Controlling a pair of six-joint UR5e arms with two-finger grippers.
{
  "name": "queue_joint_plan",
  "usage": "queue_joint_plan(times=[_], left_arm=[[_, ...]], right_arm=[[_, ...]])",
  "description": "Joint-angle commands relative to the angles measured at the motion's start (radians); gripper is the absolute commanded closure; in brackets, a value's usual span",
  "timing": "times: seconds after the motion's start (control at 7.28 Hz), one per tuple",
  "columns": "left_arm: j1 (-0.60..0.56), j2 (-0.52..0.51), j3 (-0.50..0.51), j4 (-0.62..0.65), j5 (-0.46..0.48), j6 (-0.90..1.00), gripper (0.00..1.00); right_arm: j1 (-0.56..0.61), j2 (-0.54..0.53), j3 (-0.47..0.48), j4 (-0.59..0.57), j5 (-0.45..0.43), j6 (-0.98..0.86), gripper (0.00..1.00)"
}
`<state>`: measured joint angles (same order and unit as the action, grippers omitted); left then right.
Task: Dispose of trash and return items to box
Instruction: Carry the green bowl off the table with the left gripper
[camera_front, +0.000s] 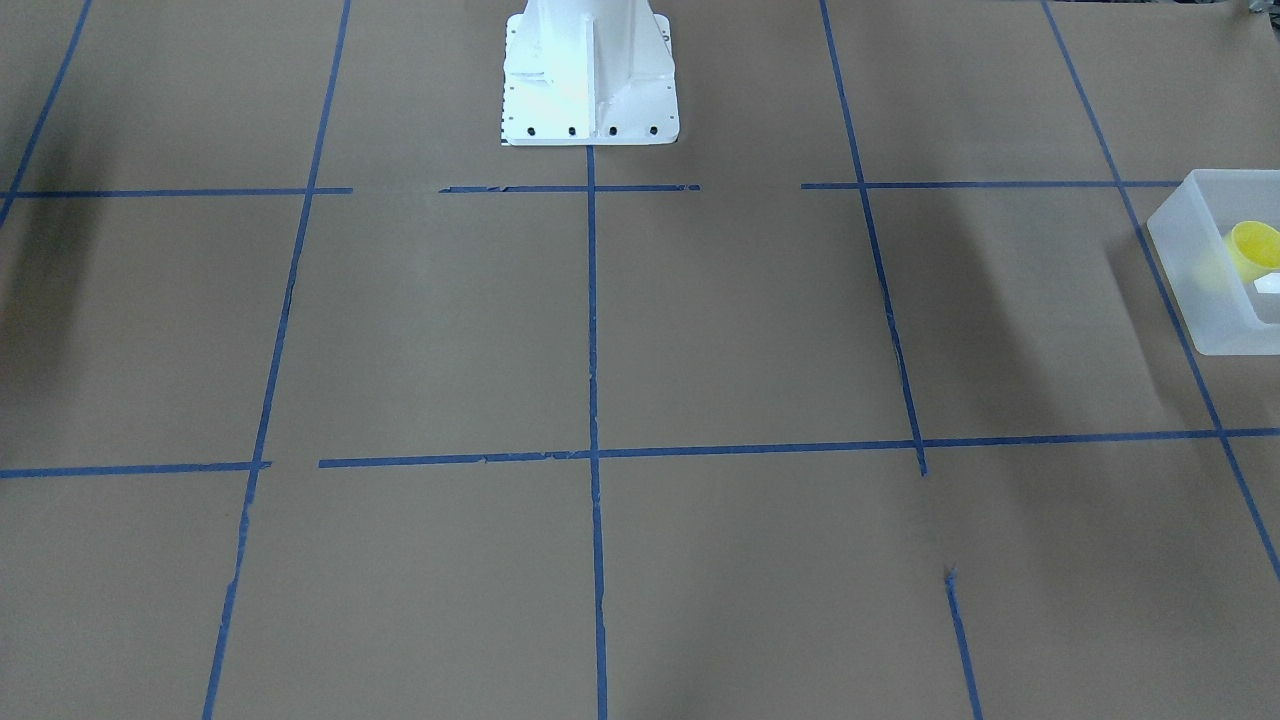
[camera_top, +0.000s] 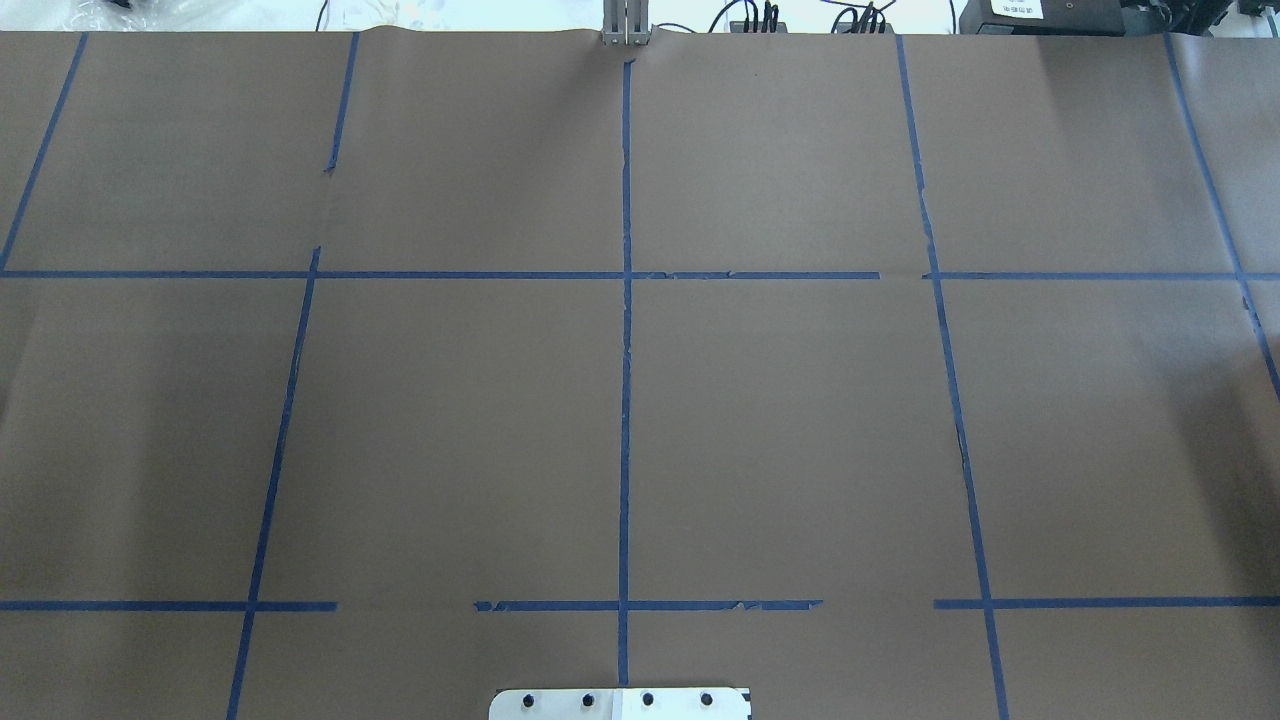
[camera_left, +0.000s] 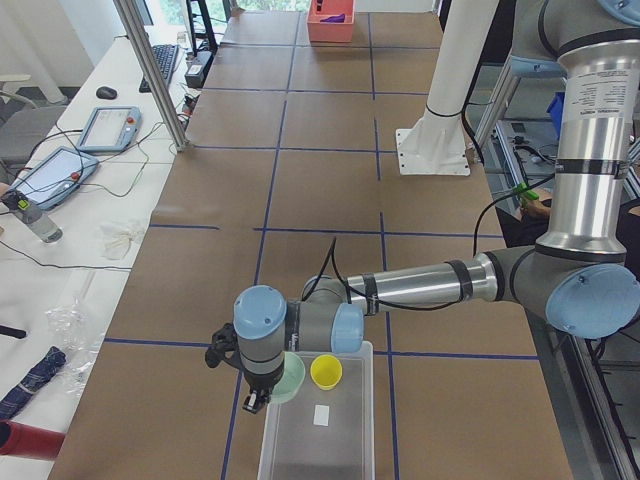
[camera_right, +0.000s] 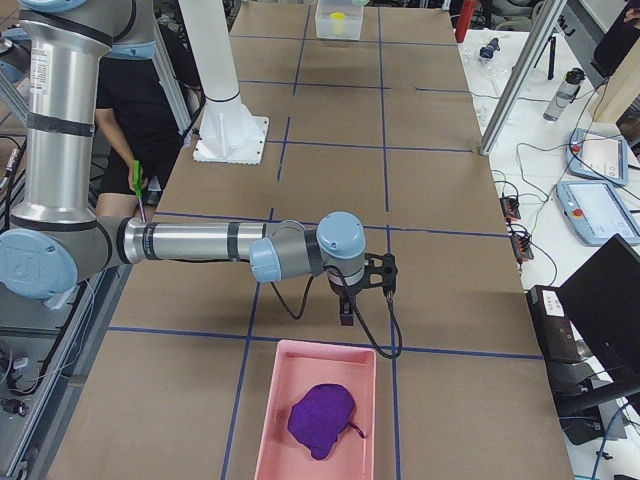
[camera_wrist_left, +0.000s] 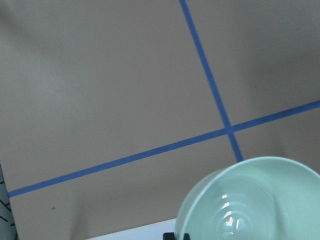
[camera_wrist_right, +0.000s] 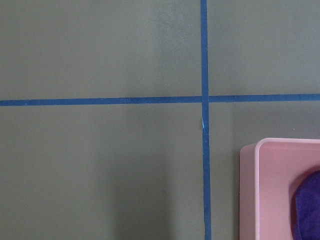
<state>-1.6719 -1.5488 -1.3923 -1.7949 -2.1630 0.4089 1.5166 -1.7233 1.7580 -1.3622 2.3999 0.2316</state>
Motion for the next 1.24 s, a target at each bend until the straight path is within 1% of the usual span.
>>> queue_joint_plan(times=[0.0, 0.14, 0.41, 0.55, 0.69, 0.82, 0.96, 1.1], left_arm=[[-0.022, 0.103, 0.007, -0.104, 0.017, 0.063, 1.0], [-0.022, 0.12, 0.013, -0.141, 0.018, 0.064, 1.0], [-0.023, 0.13, 0.056, -0.24, 0.101, 0.062, 1.0], [-0.023, 0.13, 0.058, -0.244, 0.101, 0.062, 0.83], [-0.026, 0.13, 0.058, -0.244, 0.101, 0.062, 0.45], [-0.028, 0.13, 0.055, -0.244, 0.1, 0.057, 0.0], [-0.041, 0.128, 0.043, -0.244, 0.095, 0.059, 0.0], [-0.07, 0.125, -0.008, -0.238, 0.094, 0.048, 0.0]], right_arm=[[0.001, 0.001, -0.002, 0.0, 0.001, 0.0, 0.0], [-0.001, 0.001, -0.002, 0.0, 0.002, 0.0, 0.0], [0.001, 0.001, -0.003, -0.002, 0.004, 0.0, 0.0], [0.001, 0.001, -0.002, 0.0, 0.004, 0.0, 0.0], [0.001, 0.001, -0.002, 0.0, 0.004, 0.0, 0.0], [0.001, 0.001, -0.002, 0.0, 0.004, 0.002, 0.0], [0.001, 0.001, 0.0, 0.0, 0.004, 0.0, 0.0], [0.001, 0.001, 0.0, 0.0, 0.005, 0.0, 0.0]])
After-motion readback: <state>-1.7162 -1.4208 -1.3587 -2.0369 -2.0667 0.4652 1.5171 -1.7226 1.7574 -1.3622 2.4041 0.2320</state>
